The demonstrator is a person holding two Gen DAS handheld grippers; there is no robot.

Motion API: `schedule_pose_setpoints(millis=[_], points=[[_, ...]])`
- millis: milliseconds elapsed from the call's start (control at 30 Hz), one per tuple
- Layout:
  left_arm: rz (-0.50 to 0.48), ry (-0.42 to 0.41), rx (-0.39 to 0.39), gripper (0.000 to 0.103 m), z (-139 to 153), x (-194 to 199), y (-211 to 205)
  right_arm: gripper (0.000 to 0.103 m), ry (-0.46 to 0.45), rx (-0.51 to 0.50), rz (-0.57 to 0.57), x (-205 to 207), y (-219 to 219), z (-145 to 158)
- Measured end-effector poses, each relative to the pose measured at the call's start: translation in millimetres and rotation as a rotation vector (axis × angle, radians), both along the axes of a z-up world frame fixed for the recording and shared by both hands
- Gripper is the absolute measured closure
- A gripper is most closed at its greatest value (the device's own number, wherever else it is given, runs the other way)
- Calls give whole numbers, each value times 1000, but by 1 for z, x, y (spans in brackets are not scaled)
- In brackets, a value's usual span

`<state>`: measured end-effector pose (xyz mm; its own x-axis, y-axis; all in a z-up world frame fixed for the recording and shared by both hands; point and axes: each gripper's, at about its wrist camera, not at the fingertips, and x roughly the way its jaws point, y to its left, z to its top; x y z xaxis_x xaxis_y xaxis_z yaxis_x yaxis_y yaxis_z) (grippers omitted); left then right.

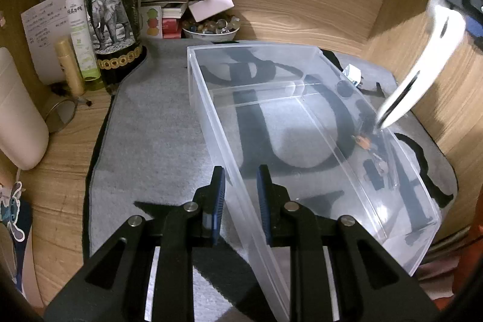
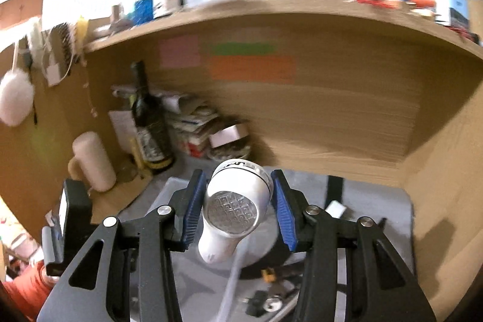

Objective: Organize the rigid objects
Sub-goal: 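Lift the white device with the right gripper and release it into the clear box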

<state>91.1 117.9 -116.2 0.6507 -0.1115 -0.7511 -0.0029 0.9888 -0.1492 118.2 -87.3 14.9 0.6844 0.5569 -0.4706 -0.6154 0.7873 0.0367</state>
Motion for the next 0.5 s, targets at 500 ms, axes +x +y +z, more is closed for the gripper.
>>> schedule_pose_setpoints(millis=[500], points=[[-6, -4, -14, 81, -1, 1, 1, 62, 162, -149, 117, 33, 59, -57]])
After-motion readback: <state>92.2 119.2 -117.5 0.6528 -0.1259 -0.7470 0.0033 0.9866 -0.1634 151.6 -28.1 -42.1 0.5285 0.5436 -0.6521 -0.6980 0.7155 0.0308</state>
